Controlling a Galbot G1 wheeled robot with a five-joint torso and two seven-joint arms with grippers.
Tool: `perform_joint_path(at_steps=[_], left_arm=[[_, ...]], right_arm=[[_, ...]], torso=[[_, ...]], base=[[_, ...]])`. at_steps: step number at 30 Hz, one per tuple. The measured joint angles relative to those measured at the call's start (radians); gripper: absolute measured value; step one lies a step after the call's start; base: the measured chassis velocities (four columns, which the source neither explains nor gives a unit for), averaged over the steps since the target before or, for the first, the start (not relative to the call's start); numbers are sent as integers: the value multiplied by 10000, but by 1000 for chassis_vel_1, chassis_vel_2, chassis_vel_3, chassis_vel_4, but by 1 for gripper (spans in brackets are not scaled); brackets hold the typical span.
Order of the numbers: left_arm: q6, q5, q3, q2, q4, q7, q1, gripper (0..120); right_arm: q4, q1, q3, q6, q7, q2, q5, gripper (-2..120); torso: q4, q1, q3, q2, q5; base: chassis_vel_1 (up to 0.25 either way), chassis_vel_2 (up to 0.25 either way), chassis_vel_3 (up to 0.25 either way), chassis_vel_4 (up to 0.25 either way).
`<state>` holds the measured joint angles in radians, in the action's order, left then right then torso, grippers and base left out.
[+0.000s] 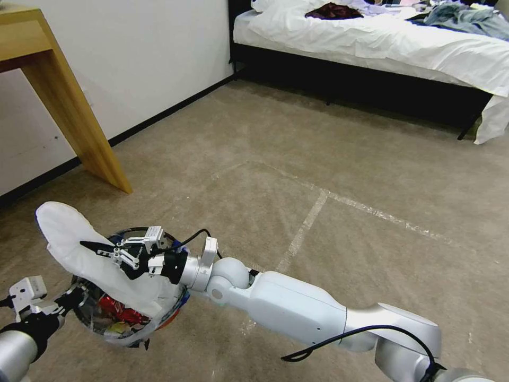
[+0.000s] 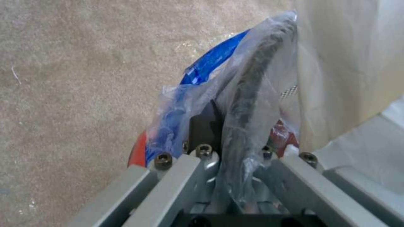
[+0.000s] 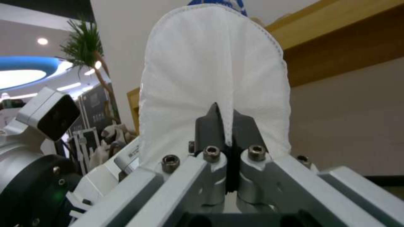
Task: Pick up the trash bin and place the garbage on the floor into it.
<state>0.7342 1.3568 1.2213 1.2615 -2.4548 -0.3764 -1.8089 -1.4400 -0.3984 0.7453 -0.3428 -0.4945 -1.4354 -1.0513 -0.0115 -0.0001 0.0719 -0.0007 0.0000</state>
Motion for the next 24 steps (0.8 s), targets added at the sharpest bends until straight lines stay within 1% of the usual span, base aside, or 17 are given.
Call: perform_joint_path(at_steps=[8, 15, 16, 17, 20, 21, 23, 24], left_arm=[[5, -5, -60, -42, 110, 37, 108, 1], [7, -6, -49, -92, 144, 40, 116, 1], [7, -3, -41, -103, 147, 41, 116, 1], [7, -3, -41, -103, 147, 41, 116, 1], [9, 4, -36, -121, 171, 41, 128, 1], [9, 4, -36, -121, 171, 41, 128, 1], [10, 6, -42, -126, 190, 42, 153, 1], [11, 6, -47, -126, 197, 42, 161, 1]], right_arm=[[-159, 11, 24, -7, 25, 231, 37, 0], [-244, 43, 4, 135, 123, 280, 142, 1], [-262, 53, 2, 153, 152, 287, 148, 4], [-262, 53, 2, 153, 152, 287, 148, 4], [-321, 134, -23, 201, 232, 301, 158, 20], [-321, 134, -23, 201, 232, 301, 158, 20], [-364, 180, -45, 222, 259, 314, 159, 28], [-386, 198, -54, 226, 263, 327, 158, 35]], torso=[[-2, 0, 0, 0, 0], [0, 0, 0, 0, 0], [0, 0, 0, 0, 0], [0, 0, 0, 0, 0], [0, 1, 0, 0, 0], [0, 1, 0, 0, 0], [0, 1, 0, 0, 0], [0, 0, 0, -1, 0]], base=[[0, 0, 0, 0], [0, 0, 0, 0], [0, 0, 0, 0], [0, 0, 0, 0], [0, 0, 0, 0], [0, 0, 0, 0], [0, 0, 0, 0], [0, 0, 0, 0]])
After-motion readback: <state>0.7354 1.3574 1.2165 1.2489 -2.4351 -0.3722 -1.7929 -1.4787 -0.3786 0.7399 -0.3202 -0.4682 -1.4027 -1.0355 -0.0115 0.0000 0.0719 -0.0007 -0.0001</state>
